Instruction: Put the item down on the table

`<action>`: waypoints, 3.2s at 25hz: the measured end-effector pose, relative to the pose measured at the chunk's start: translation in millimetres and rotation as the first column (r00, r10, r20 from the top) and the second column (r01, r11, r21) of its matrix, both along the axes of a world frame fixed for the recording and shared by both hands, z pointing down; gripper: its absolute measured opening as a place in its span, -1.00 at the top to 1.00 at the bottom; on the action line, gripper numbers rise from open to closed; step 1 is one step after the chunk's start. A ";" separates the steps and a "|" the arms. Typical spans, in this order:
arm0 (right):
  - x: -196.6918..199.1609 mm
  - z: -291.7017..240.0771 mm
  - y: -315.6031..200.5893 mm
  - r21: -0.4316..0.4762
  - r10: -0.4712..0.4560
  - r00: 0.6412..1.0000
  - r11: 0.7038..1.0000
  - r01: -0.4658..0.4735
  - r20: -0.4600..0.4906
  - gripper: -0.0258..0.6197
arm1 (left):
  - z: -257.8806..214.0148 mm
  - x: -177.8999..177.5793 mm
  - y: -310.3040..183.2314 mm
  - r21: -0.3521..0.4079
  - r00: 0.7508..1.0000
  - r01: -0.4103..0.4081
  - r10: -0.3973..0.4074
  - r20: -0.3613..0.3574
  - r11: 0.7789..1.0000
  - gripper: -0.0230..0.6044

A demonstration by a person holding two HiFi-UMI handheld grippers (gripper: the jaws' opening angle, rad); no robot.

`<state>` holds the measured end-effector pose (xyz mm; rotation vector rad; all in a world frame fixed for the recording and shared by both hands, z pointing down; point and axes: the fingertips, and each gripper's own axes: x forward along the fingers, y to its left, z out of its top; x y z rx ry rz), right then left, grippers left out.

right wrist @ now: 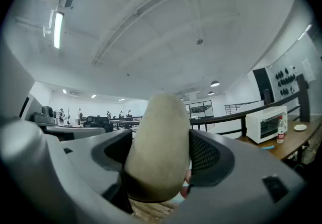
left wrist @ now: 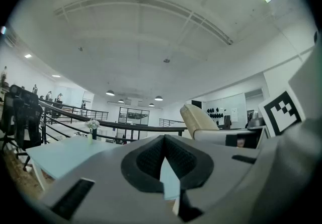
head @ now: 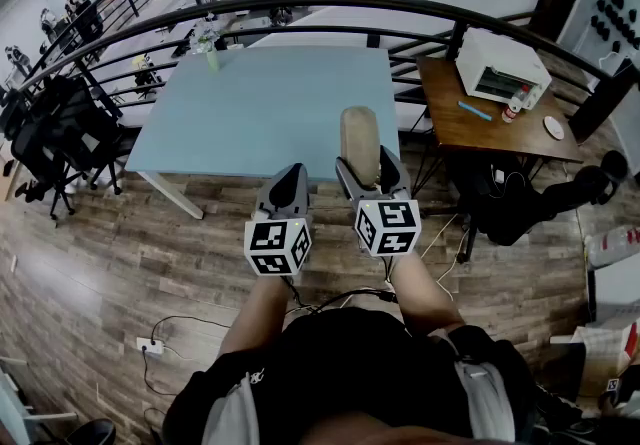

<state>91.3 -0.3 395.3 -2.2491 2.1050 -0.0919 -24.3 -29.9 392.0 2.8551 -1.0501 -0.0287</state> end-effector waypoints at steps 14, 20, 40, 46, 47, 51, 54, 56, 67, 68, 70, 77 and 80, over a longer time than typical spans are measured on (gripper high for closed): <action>-16.1 2.3 6.5 0.004 0.012 0.999 1.000 -0.012 0.038 -0.20 | 4.0 -21.8 6.5 -0.015 1.000 -0.001 0.001 0.004 1.000 0.88; -25.3 6.2 8.3 -0.005 0.017 0.999 1.000 -0.017 0.050 -0.20 | 3.4 -29.8 8.3 -0.007 1.000 -0.009 0.009 0.004 1.000 0.88; -54.7 11.7 -3.9 -0.004 0.094 0.995 0.996 -0.094 0.041 -0.20 | 19.5 -60.8 -15.9 -0.020 0.997 -0.080 0.080 -0.010 0.997 0.88; -35.0 17.2 -16.9 0.002 0.114 0.992 0.993 -0.115 0.054 -0.20 | 20.6 -45.3 -29.9 -0.008 0.996 -0.093 0.093 -0.003 0.996 0.88; -32.0 19.0 -21.0 0.002 0.114 0.992 0.993 -0.114 0.056 -0.20 | 22.3 -42.6 -34.1 -0.009 0.996 -0.092 0.092 0.000 0.996 0.88; -19.1 24.1 -42.1 0.002 0.104 0.993 0.995 -0.104 0.058 -0.20 | 25.9 -29.5 -53.9 -0.012 0.996 -0.084 0.084 0.004 0.996 0.88; -6.9 24.1 -63.2 0.007 0.091 0.994 0.996 -0.092 0.058 -0.20 | 25.0 -15.9 -72.2 -0.003 0.997 -0.080 0.080 0.009 0.997 0.88; 0.9 23.6 -78.5 0.007 0.081 0.995 0.997 -0.082 0.060 -0.20 | 24.1 -7.2 -86.2 -0.003 0.997 -0.076 0.076 0.011 0.997 0.88; 53.2 26.9 -154.7 -0.022 0.023 0.997 1.000 -0.022 0.073 -0.20 | 24.9 48.2 -154.0 -0.030 0.999 -0.030 0.031 0.023 0.999 0.88; 57.4 29.2 -162.1 -0.029 0.016 0.997 0.999 -0.014 0.075 -0.20 | 26.0 53.5 -160.0 -0.034 0.999 -0.025 0.025 0.025 0.999 0.88; 65.9 37.1 -176.8 -0.047 0.001 0.997 0.999 0.002 0.076 -0.20 | 30.8 63.7 -171.4 -0.046 0.999 -0.013 0.014 0.033 0.999 0.88; 97.4 77.6 -231.4 -0.137 -0.059 0.995 0.988 0.069 0.078 -0.20 | 57.8 93.7 -214.4 -0.109 0.997 0.054 -0.046 0.068 0.993 0.88; 112.1 87.0 -252.2 -0.162 -0.081 0.993 0.982 0.093 0.083 -0.20 | 63.6 110.1 -233.7 -0.129 0.995 0.073 -0.063 0.074 0.989 0.88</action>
